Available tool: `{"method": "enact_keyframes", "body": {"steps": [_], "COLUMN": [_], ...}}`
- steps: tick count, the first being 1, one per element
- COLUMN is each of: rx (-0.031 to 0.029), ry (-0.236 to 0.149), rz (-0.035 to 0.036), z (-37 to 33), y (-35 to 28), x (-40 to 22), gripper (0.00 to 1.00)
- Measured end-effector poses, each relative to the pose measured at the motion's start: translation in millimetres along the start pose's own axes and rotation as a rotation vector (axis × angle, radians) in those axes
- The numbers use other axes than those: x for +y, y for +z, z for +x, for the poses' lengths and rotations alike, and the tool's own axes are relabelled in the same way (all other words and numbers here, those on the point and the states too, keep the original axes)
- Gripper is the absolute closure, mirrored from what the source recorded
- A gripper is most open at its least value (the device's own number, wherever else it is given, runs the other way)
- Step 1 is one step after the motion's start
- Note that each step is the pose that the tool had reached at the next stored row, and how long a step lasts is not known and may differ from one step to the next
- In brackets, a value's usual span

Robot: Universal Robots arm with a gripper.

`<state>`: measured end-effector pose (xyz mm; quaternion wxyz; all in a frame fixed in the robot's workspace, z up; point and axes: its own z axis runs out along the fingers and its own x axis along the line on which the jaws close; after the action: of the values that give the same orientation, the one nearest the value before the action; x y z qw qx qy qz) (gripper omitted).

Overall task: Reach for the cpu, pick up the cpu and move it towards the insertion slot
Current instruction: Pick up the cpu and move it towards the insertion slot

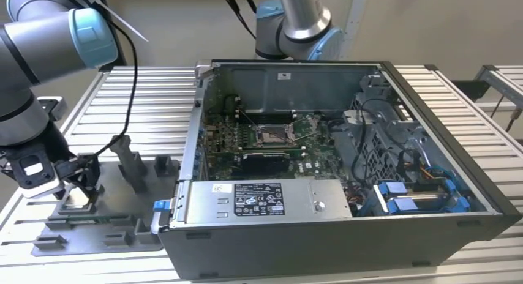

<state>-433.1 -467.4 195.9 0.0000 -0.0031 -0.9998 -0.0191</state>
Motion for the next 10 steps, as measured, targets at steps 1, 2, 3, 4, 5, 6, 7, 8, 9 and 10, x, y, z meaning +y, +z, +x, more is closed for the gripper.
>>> {"method": "enact_keyframes", "body": {"steps": [1, 2, 3, 4, 5, 6, 7, 8, 9, 10], "rx": [0.0000, 0.0001, 0.0000, 0.0000, 0.0001, 0.0001, 0.0002, 0.0000, 0.0002, 0.0000], "ry": [0.000, 0.000, 0.000, 0.000, 0.000, 0.000, 0.000, -0.001, -0.001, -0.001], "rz": [0.0000, 0.0000, 0.0000, 0.0000, 0.0001, 0.0001, 0.0001, 0.0000, 0.0001, 0.0001], "z": [0.0, 0.0, 0.0, 0.0, 0.0, 0.0, 0.0, 0.0, 0.0, 0.0], "y": [1.1, 2.1, 3.1, 4.2, 5.3, 6.5, 7.6, 8.8, 9.5, 9.5], "x": [-0.1, -0.1, -0.2, -0.2, -0.3, -0.3, -0.3, -0.4, -0.4, -0.5], "gripper": [0.00, 0.00, 0.00, 0.00, 0.00, 0.00, 0.00, 0.00, 0.00, 0.00]}}
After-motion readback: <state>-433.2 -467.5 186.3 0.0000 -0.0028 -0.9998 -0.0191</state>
